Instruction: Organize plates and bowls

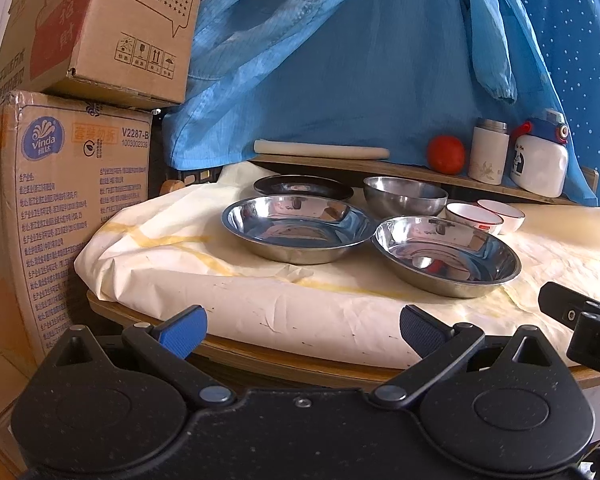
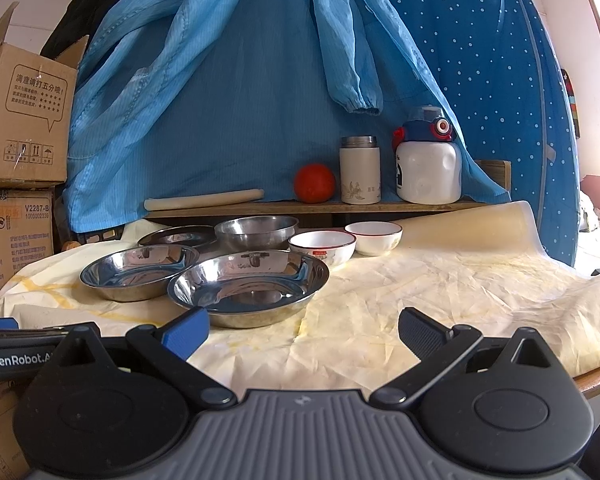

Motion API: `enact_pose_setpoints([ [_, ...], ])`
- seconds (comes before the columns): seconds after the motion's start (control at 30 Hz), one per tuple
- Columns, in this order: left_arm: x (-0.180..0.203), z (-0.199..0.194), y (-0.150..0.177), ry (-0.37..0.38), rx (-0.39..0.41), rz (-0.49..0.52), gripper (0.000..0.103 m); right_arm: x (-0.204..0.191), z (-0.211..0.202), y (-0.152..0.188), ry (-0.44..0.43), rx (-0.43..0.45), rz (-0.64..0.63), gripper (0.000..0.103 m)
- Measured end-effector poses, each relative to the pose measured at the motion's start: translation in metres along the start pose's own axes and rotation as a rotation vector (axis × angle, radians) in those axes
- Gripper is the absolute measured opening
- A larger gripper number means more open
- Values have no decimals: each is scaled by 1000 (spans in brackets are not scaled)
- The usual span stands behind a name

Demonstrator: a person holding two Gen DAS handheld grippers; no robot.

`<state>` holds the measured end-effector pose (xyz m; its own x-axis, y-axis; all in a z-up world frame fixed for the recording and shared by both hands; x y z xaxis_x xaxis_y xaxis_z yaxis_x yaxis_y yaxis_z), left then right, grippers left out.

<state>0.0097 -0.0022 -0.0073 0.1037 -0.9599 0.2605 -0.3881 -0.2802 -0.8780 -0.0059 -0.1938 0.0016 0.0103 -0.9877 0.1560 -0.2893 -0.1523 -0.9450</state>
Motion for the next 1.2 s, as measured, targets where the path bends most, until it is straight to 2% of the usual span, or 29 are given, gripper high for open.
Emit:
enact_pose_setpoints([
  [1.2,0,-1,0,1,-2,10,102,1,0,-1,-1,0,-2,103],
])
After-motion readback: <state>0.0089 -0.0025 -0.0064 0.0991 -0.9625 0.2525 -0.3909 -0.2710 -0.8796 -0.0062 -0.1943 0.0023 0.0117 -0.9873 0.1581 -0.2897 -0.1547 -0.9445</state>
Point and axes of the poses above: each gripper's, at about its wrist camera, not at the fingertips, and z roughly the way its jaws point, x to its right, y to its underside, the point moved 1 cm from there along z, roughly the way its jaws point, and after that the axes turned 15 degrees about -z, right-handed, at the moved point
